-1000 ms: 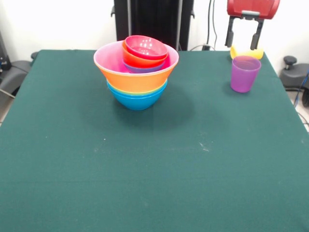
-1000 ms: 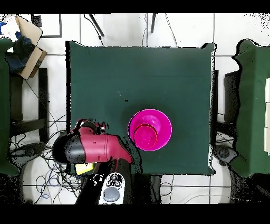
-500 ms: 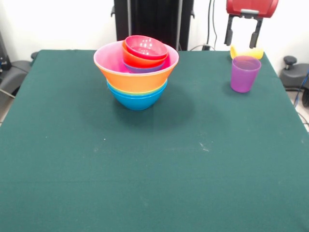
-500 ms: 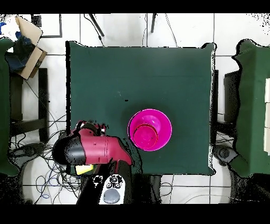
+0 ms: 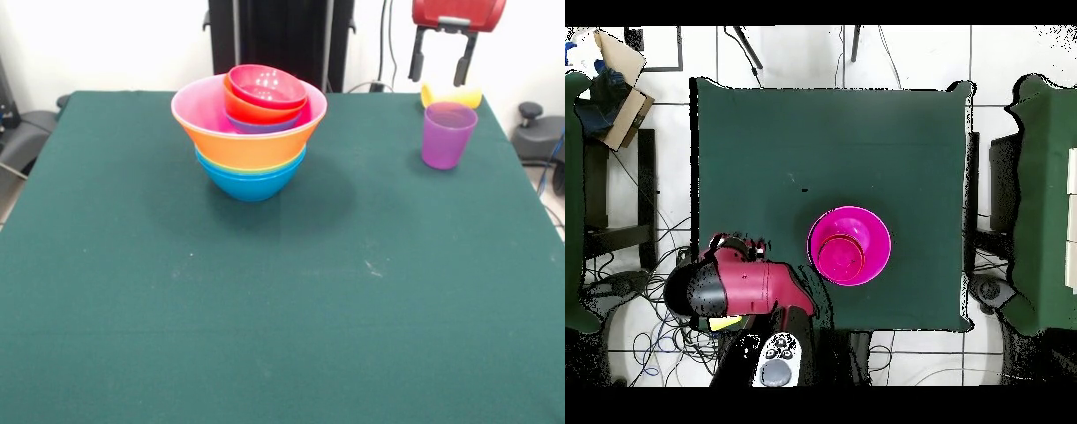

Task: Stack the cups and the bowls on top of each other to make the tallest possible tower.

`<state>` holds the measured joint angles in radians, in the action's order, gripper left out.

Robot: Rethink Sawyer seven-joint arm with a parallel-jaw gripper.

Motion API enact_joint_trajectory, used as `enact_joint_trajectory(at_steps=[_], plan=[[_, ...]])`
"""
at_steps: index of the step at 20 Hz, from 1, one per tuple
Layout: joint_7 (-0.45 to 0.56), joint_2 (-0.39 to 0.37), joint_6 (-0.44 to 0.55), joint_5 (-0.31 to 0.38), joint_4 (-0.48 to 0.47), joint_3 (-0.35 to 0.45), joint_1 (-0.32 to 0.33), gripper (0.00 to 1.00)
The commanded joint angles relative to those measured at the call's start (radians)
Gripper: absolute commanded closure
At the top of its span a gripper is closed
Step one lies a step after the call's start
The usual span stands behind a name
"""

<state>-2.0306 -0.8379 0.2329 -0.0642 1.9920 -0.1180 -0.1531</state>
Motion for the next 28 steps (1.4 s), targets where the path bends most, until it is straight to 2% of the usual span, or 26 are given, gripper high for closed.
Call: enact_joint_trajectory(at_steps=[1,17,28], plan=[[-0.153,0.008,0.073,-0.026,0.053,0.059,-0.023,0.00],[-0.183,0.033,0.004,-0.031,0.083,0.050,-0.058,0.00],[-0.165,0.036,-0.019,-0.018,0.097,0.049,-0.040,0.00]])
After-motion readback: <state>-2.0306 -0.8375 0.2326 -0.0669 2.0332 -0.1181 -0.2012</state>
